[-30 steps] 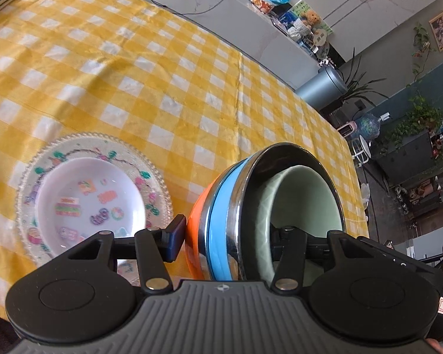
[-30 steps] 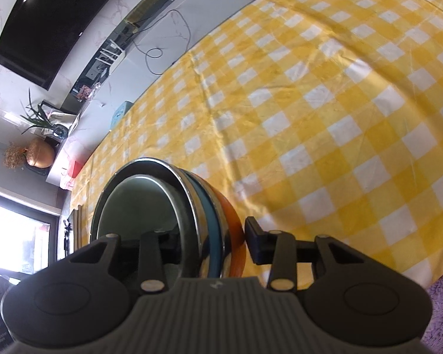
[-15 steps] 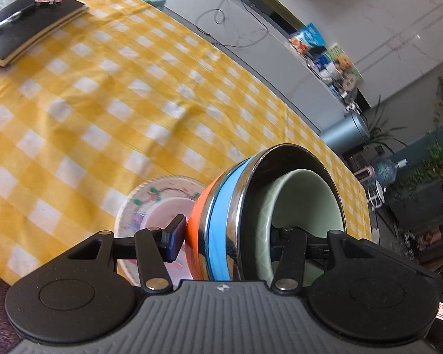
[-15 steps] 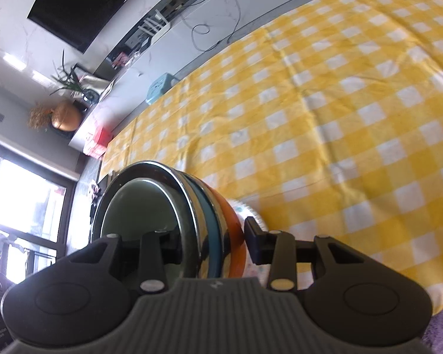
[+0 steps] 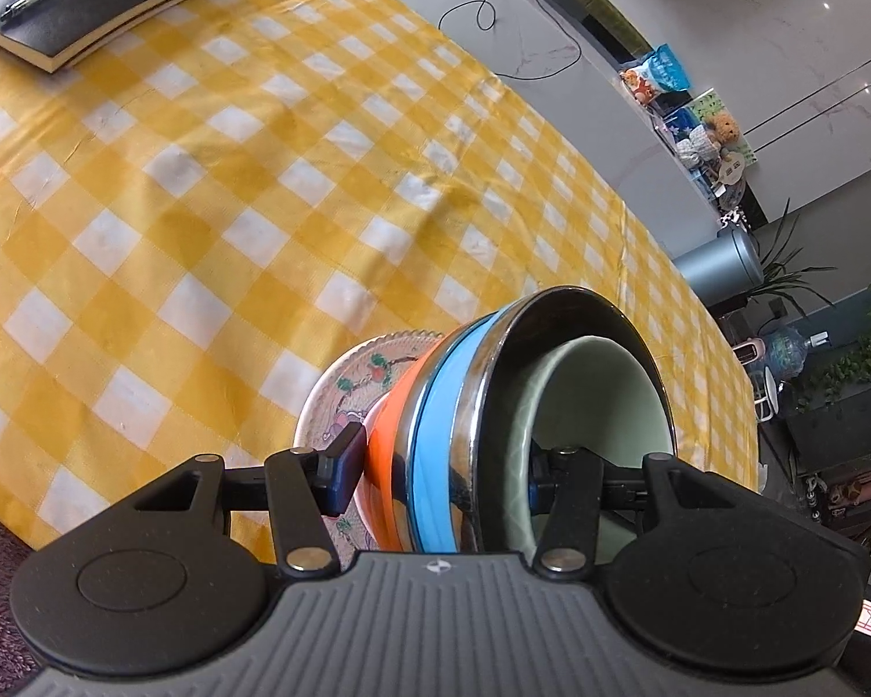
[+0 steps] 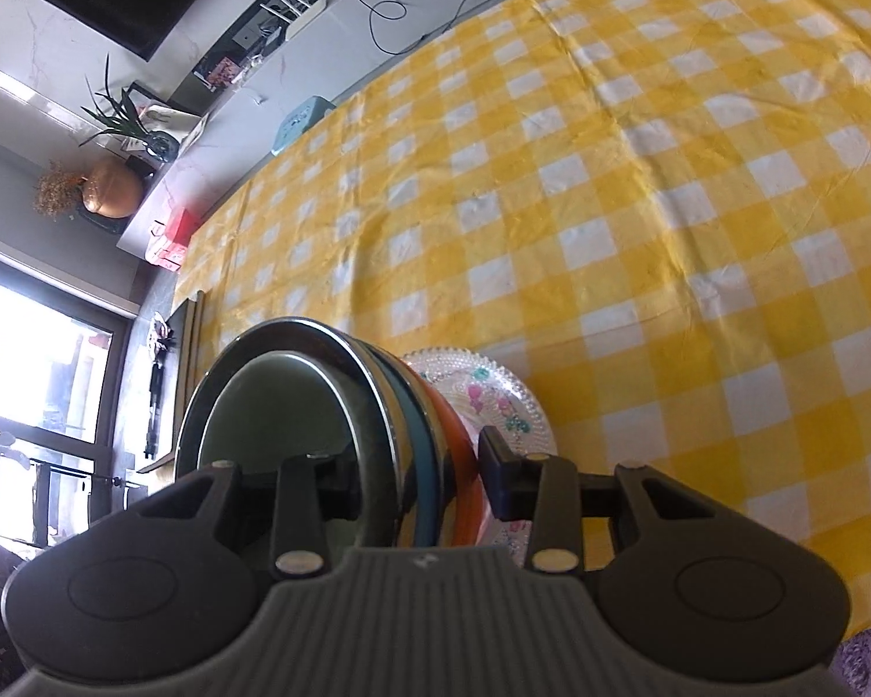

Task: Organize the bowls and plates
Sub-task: 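Lift the nested bowls with both grippers and lower them onto the sticker plate, then open both grippers and pull back from the bowls on the plates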

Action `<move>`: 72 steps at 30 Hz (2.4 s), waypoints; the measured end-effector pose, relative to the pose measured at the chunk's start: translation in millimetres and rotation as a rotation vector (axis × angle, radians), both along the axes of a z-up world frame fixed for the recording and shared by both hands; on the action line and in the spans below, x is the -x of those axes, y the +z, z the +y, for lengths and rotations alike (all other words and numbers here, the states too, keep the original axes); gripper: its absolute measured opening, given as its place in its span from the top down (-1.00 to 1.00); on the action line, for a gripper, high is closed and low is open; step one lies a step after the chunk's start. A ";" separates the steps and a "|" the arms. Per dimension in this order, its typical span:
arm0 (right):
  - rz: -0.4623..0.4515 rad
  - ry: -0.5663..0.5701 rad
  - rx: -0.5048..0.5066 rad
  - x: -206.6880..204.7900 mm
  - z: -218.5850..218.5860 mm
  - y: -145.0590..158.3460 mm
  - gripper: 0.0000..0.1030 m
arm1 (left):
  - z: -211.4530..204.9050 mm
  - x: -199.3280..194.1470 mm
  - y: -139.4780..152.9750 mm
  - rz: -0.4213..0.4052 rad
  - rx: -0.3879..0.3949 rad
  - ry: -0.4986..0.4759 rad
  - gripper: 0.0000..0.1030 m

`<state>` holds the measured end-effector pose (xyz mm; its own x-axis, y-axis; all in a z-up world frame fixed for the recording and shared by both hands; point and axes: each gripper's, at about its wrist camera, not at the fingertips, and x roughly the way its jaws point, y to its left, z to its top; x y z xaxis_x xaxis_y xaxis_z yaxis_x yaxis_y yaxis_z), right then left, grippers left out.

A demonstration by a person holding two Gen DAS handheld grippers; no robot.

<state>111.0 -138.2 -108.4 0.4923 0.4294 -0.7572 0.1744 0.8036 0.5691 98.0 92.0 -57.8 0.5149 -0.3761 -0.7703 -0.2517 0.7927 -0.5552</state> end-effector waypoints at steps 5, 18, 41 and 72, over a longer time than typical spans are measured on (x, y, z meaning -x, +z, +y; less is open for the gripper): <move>0.020 0.002 -0.010 -3.5 -0.2 -9.3 0.29 | -0.2 -1.3 -4.6 0.015 -0.013 0.007 -0.11; 0.004 0.029 -0.006 -5.2 3.0 -8.6 0.24 | -1.4 -2.6 -4.5 0.013 -0.046 -0.019 -0.10; -0.268 0.095 0.242 22.5 13.6 41.3 -0.16 | -14.4 22.8 62.9 -0.305 -0.281 -0.115 -0.37; -0.466 0.147 0.517 161.9 18.8 50.8 -0.35 | -61.9 138.5 69.9 -0.440 -0.706 -0.229 -0.60</move>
